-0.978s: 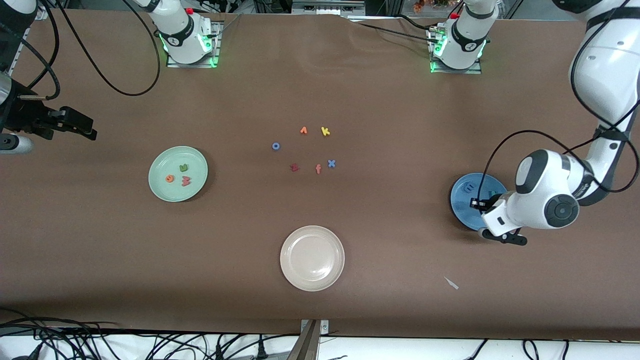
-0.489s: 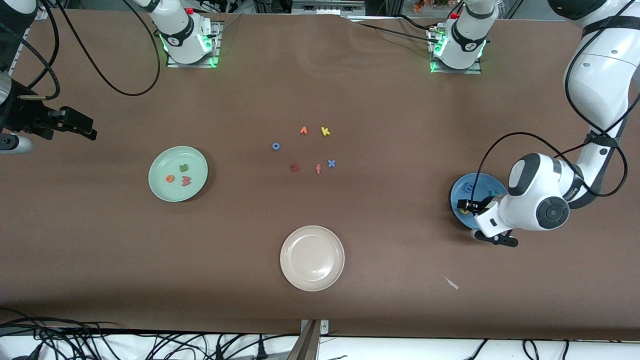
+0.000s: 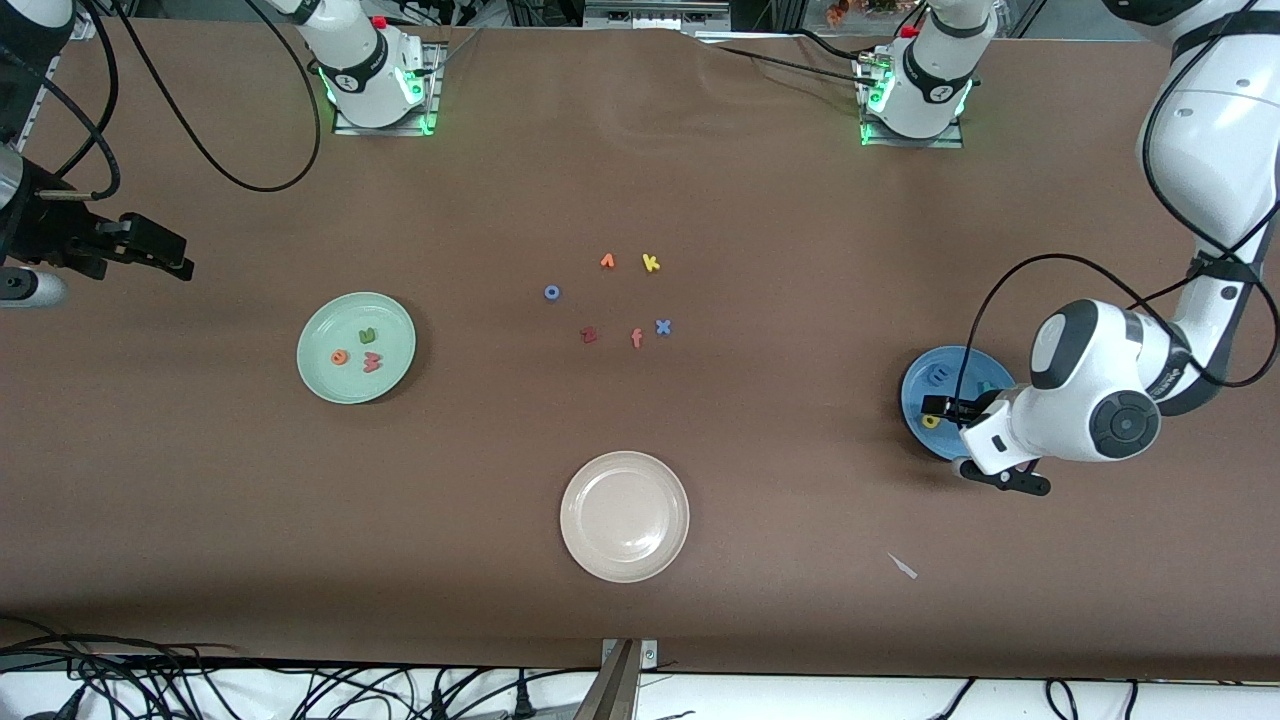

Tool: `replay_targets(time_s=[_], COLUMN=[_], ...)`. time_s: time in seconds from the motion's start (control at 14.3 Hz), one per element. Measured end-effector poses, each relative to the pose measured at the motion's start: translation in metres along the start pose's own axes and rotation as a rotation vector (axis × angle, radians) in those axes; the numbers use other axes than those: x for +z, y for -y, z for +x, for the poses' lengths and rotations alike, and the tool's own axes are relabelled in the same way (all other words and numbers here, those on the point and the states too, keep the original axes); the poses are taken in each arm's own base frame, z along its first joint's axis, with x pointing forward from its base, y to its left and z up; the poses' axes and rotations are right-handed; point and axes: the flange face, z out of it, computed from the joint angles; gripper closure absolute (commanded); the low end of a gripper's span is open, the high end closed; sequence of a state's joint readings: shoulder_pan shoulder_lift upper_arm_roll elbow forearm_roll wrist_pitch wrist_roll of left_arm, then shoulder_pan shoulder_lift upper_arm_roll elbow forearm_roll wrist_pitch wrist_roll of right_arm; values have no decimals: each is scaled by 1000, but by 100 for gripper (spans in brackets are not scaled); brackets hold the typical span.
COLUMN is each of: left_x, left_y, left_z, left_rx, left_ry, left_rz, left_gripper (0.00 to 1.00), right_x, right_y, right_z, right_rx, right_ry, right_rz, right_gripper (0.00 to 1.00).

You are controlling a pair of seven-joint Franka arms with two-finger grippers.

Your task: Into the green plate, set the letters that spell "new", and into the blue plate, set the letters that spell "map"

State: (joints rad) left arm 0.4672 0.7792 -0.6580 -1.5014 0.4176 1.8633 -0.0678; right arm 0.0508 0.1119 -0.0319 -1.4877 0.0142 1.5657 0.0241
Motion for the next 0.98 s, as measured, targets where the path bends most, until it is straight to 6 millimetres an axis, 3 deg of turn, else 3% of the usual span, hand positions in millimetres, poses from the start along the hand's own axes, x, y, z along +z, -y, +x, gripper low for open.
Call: replay_targets(time_s=[0.28,0.42,0.56,0.77,0.98], left_x=[-72,-120,-172,-242,-278], left_y=[-6,-13,-21,-49,-60], left_z=[-1,-10,-30,-70,-118], left_rx=[-25,-65,-122,-154,-172], left_ry=[-68,-125,-181,-261,-302], left_rz=[-32,-61,-55,-21,33], left_gripper=[0,0,0,0,0], right_x=[0,0,0,1,1], right_y=[1,5,8,9,9], right_z=[0,1,1,1,1], right_rx=[-1,-8,-14,-15,-16], right_ry=[-2,-3,-3,-2,-2], right_rz=[-1,-1,-1,-1,-1], right_gripper=[0,0,0,0,0])
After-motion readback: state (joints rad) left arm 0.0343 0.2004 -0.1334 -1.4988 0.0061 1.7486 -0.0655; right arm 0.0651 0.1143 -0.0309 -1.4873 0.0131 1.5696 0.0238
